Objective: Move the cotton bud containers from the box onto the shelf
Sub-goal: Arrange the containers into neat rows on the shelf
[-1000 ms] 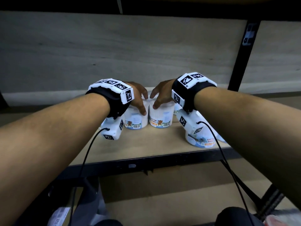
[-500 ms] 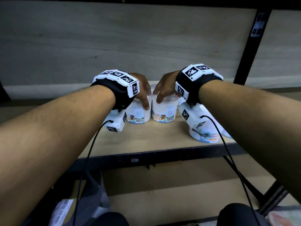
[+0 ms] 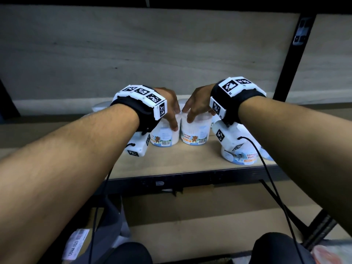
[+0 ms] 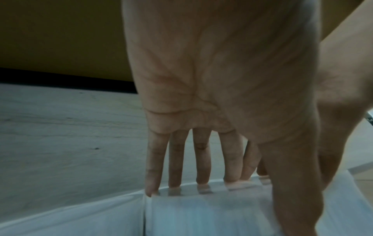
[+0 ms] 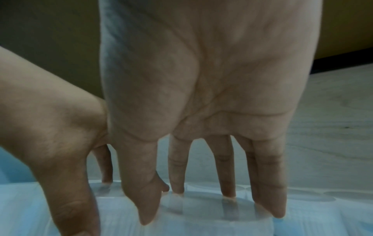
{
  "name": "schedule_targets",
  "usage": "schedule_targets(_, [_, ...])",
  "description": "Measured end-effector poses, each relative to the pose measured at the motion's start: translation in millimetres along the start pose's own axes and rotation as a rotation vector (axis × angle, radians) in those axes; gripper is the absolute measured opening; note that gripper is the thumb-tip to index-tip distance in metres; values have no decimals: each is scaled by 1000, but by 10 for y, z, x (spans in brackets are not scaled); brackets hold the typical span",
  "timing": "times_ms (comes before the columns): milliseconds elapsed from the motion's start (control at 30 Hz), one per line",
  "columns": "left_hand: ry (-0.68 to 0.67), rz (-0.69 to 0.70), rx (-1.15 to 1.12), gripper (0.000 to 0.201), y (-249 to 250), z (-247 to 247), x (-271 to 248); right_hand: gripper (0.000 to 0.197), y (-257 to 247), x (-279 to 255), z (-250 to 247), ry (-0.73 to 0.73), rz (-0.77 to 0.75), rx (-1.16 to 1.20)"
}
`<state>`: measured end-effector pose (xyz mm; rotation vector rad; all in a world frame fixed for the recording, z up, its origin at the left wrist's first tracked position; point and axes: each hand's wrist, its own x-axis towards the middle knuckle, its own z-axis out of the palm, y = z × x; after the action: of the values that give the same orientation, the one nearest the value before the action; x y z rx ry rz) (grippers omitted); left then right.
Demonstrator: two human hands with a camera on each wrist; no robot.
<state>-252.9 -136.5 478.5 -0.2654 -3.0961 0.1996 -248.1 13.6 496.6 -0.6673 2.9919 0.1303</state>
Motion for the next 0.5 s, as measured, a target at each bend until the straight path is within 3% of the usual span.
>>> schedule_targets(500, [9, 47, -26, 67, 206, -26, -448, 43, 31, -294, 86, 38, 23, 65])
